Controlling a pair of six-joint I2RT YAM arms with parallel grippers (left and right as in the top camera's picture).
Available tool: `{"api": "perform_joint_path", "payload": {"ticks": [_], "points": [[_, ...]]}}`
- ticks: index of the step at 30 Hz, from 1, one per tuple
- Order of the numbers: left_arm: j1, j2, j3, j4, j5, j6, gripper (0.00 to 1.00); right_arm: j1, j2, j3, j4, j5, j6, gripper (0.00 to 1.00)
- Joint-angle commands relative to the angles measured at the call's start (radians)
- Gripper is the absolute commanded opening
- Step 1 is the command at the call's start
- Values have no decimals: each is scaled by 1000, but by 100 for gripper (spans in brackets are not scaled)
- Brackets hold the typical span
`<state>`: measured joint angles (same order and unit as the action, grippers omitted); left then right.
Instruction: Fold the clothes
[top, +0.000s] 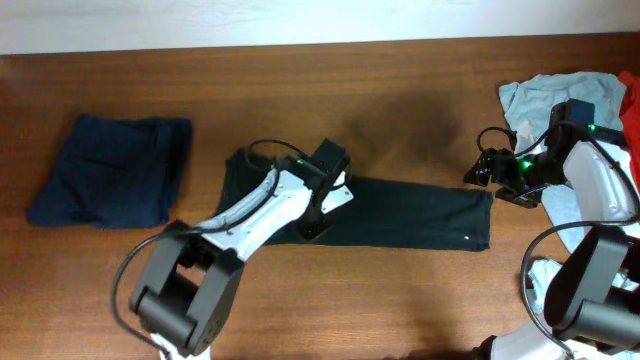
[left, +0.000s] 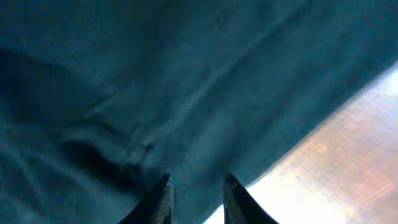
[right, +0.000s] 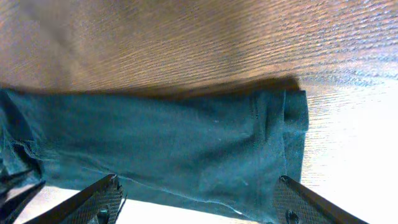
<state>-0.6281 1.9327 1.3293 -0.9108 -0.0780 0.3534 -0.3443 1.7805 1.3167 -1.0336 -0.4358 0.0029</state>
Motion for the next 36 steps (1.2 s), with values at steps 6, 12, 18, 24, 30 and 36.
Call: {"api": "perform_joint_path", "payload": {"ticks": [6, 12, 18, 24, 30, 36], "points": [[24, 33, -10, -2, -208, -36, 28, 6, 1, 15, -3, 2, -3, 83], [96, 33, -10, 14, -327, -121, 27, 6, 1, 15, -7, 2, -3, 83], [137, 27, 5, -18, -343, -181, 15, 6, 1, 15, -7, 2, -3, 83], [73, 22, 49, -85, -306, -181, 21, 6, 1, 15, -6, 3, -3, 83], [29, 22, 49, -89, -179, -218, 26, 6, 1, 15, -6, 29, -3, 83], [64, 18, 72, -113, -179, -352, 26, -12, 8, 15, 13, 228, 89, 88]]}}
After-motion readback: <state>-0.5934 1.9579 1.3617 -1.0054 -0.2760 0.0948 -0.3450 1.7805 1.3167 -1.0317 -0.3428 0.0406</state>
